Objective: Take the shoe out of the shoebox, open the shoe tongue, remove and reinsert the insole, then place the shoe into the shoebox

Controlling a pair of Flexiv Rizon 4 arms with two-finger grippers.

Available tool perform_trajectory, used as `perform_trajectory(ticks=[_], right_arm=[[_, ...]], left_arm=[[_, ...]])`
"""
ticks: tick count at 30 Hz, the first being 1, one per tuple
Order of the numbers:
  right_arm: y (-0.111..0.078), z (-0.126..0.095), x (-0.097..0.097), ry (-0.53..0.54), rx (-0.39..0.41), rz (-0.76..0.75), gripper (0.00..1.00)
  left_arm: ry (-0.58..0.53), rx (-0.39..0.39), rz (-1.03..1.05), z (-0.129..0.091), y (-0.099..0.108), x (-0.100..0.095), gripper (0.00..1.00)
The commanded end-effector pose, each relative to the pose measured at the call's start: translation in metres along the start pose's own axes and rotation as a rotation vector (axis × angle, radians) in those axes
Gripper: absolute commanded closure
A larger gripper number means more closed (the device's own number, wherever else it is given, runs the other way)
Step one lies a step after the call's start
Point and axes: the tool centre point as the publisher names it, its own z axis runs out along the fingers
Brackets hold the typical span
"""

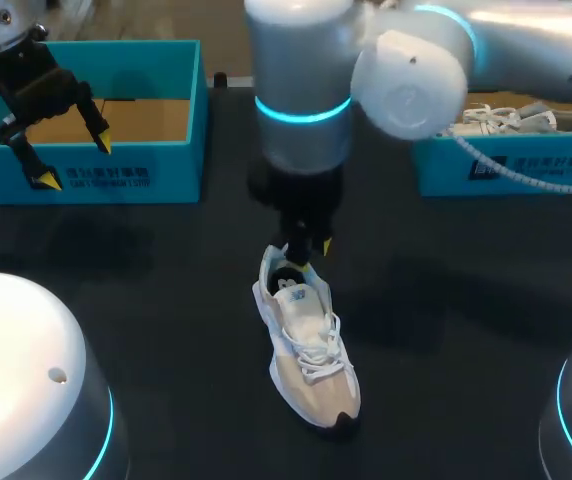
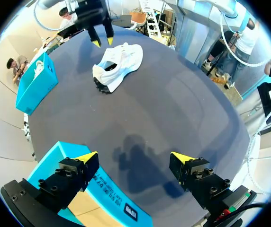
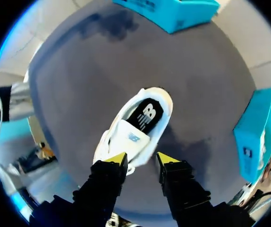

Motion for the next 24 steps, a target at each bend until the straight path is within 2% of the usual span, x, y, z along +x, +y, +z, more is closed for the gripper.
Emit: perform_trajectory(ticks=[1,3,8,9,19,21,24], right_arm=[[-0.005,-0.026,-0.007,-0.033,-0.027,-0.487,0.00],[-0.001,-0.029,-0.009,-0.022,-0.022,-0.621,0.00],[0.022,-0.029,-0.020,0.046,-0.180,-0.877,0.00],[0.024,-0.028,-0.020,0.059,-0.191,-0.927,0.00],[0.024,-0.028,-0.020,0.059,-0.191,-0.927,0.00],[0.035,-0.023,-0.015,0.002,-0.136,-0.972,0.00],[0.046,-0.014,-0.017,-0.017,-0.129,-1.026,0.00]], left_arm=[[0.001,-0.001,0.001,0.000,0.000,0.000,0.00],[0.001,-0.001,0.001,0.000,0.000,0.000,0.00],[0.001,-0.001,0.001,0.000,0.000,0.000,0.00],[0.001,-0.001,0.001,0.000,0.000,0.000,0.00],[0.001,-0.001,0.001,0.000,0.000,0.000,0.00],[0.001,-0.001,0.001,0.000,0.000,0.000,0.00],[0.001,-0.001,0.001,0.000,0.000,0.000,0.00]])
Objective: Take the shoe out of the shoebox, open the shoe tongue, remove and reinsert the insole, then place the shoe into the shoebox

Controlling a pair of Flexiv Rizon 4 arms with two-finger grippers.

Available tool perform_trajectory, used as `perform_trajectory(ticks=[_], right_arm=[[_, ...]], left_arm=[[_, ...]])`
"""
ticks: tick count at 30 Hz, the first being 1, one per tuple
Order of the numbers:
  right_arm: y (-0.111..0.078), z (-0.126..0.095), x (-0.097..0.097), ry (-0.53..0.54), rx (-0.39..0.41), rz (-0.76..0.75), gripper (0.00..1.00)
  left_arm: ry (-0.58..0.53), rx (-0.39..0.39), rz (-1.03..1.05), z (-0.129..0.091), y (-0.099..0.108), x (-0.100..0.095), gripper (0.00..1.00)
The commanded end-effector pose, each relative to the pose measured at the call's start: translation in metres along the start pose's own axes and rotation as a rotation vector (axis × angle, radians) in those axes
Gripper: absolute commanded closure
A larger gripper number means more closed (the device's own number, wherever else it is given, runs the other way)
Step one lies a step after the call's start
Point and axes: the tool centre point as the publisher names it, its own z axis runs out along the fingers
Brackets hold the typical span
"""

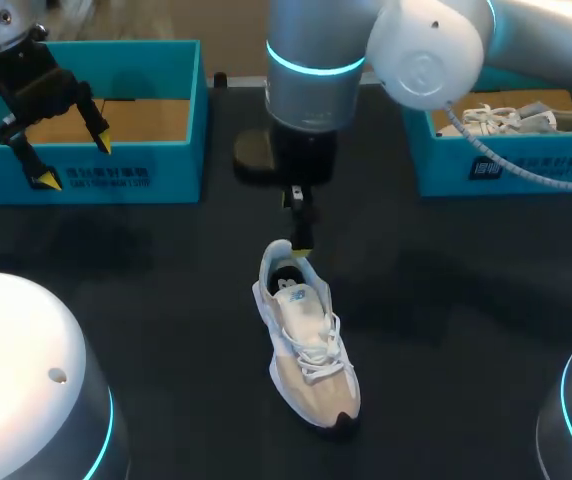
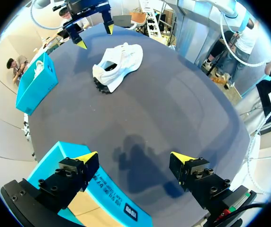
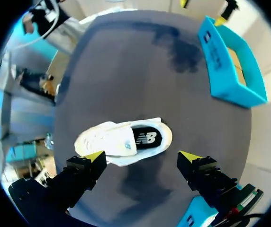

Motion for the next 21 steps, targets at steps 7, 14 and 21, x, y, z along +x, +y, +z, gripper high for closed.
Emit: perform_trajectory(ticks=[7,14,21], right_arm=[[0.009,0.028,-0.023,-0.037,0.031,-0.269,0.00],[0.006,0.043,-0.033,-0.036,0.009,-0.258,0.00],[0.010,0.062,-0.039,-0.027,0.010,-0.209,0.00]], left_arm=[[0.001,-0.001,0.001,0.000,0.000,0.000,0.00],[0.001,-0.001,0.001,0.000,0.000,0.000,0.00],[0.001,-0.001,0.001,0.000,0.000,0.000,0.00]])
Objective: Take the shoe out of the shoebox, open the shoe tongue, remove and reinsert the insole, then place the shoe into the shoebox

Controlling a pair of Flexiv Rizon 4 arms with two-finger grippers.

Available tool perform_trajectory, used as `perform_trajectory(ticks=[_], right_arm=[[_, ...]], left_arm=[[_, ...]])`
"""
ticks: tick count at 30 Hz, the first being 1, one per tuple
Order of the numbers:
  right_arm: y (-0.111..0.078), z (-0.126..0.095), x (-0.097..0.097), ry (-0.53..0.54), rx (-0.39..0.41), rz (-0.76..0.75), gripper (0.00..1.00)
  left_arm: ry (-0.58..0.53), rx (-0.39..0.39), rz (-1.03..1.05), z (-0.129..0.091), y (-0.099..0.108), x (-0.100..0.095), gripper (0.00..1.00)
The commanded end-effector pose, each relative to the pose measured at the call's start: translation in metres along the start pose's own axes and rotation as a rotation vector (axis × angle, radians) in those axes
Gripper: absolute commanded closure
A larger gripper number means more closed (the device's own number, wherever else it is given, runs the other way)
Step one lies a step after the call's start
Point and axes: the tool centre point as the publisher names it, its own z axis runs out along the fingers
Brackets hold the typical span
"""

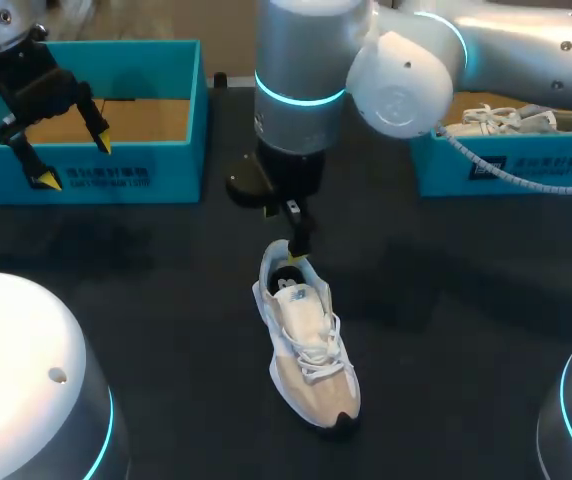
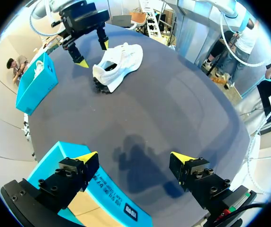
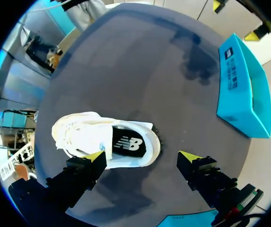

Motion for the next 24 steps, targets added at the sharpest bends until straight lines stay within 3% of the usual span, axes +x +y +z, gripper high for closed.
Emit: perform_trajectory(ticks=[1,14,24], right_arm=[[0.003,0.015,-0.005,0.008,0.012,0.020,0.00],[0.000,0.054,-0.021,-0.001,-0.006,0.028,0.00],[-0.006,0.074,-0.021,-0.009,-0.041,0.063,0.00]], left_arm=[[0.001,-0.001,0.001,0.000,0.000,0.000,0.00],[0.001,-0.001,0.001,0.000,0.000,0.000,0.00],[0.001,-0.001,0.001,0.000,0.000,0.000,0.00]])
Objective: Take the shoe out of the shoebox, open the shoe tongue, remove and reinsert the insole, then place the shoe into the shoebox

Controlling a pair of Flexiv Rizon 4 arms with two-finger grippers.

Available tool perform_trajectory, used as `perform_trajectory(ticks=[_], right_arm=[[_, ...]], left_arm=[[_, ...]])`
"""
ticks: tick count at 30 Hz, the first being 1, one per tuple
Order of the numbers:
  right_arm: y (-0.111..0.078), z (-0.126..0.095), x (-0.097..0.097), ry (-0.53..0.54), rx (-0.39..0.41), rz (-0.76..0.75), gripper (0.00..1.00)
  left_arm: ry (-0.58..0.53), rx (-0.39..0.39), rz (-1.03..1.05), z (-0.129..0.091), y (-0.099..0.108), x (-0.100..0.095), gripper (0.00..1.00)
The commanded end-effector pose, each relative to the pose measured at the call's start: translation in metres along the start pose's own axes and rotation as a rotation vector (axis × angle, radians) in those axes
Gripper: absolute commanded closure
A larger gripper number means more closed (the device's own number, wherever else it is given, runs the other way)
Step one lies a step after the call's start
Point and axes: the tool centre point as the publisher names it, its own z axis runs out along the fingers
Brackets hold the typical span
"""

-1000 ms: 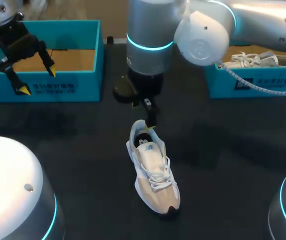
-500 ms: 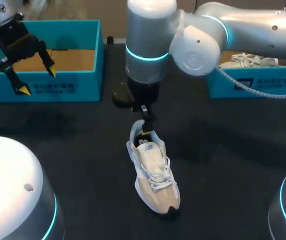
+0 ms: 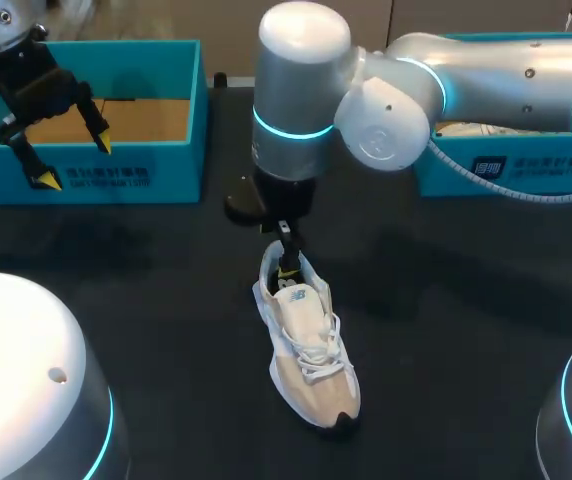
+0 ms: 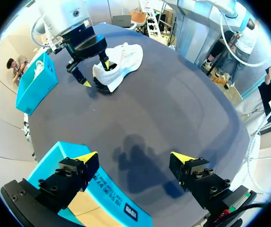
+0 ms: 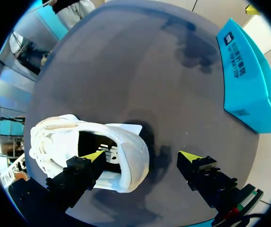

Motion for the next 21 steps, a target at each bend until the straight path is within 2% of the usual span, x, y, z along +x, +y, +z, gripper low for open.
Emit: perform_trajectory(ticks=[1,7,8,10,13,21], right_arm=[[-0.004,0.011,0.000,-0.007,-0.023,0.009,0.00],[-0.008,0.021,-0.003,-0.003,-0.031,0.012,0.00],[-0.008,0.023,-0.004,-0.002,-0.030,0.013,0.02],[-0.008,0.024,-0.004,0.000,-0.027,0.011,0.13],[-0.007,0.026,-0.004,0.006,-0.021,0.005,0.14],[-0.002,0.027,-0.007,0.017,0.020,-0.016,0.27]], left_arm=[[0.001,-0.001,0.001,0.000,0.000,0.000,0.00],[0.001,-0.001,0.001,0.000,0.000,0.000,0.00],[0.001,-0.001,0.001,0.000,0.000,0.000,0.00],[0.001,-0.001,0.001,0.000,0.000,0.000,0.00],[0.001,-0.001,0.001,0.000,0.000,0.000,0.00],[0.001,-0.001,0.001,0.000,0.000,0.000,0.00]])
